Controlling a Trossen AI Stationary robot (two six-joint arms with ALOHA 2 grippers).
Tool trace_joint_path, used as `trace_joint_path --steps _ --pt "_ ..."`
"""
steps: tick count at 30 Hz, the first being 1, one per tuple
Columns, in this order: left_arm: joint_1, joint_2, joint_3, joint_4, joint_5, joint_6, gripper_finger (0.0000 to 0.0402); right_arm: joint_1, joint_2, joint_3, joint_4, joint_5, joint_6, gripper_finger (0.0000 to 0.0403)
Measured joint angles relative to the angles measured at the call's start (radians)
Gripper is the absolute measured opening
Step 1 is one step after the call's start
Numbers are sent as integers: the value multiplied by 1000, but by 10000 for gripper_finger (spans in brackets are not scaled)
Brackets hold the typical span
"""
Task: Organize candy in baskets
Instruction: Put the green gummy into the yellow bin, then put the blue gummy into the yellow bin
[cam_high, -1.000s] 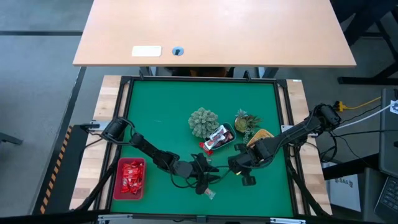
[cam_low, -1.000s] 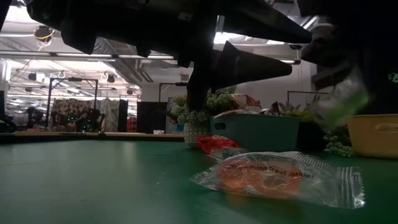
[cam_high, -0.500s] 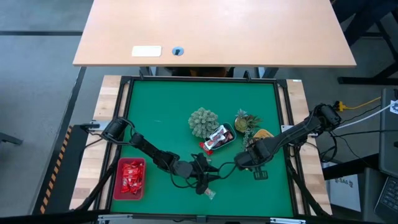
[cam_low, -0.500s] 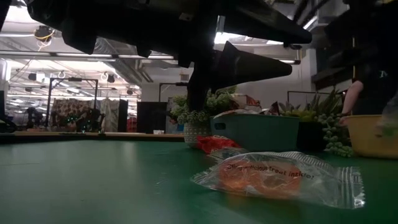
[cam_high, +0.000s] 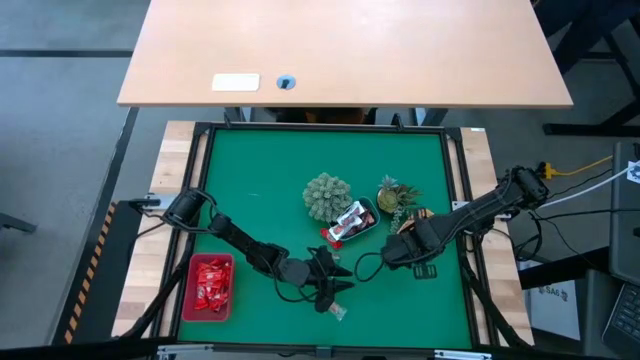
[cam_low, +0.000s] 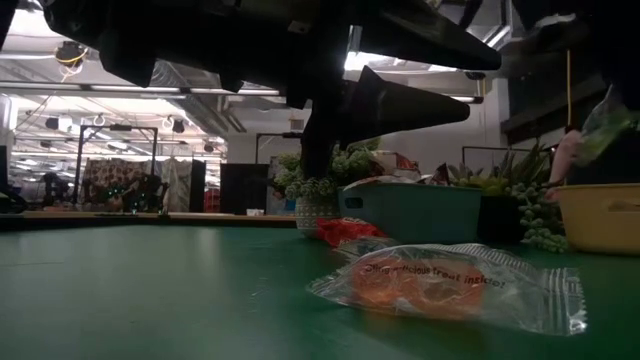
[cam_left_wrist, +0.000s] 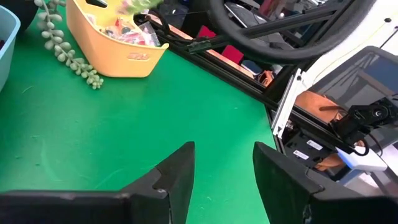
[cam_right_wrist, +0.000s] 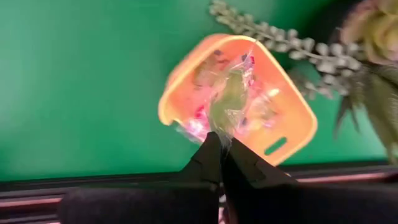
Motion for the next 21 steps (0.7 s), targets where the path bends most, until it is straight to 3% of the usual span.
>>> trace_joint_path --steps 9,21 --pt "0 0 0 -20 0 0 151 0 0 0 -14 56 0 21" --pt "0 0 0 -53 0 0 151 0 1 -2 -53 57 0 134"
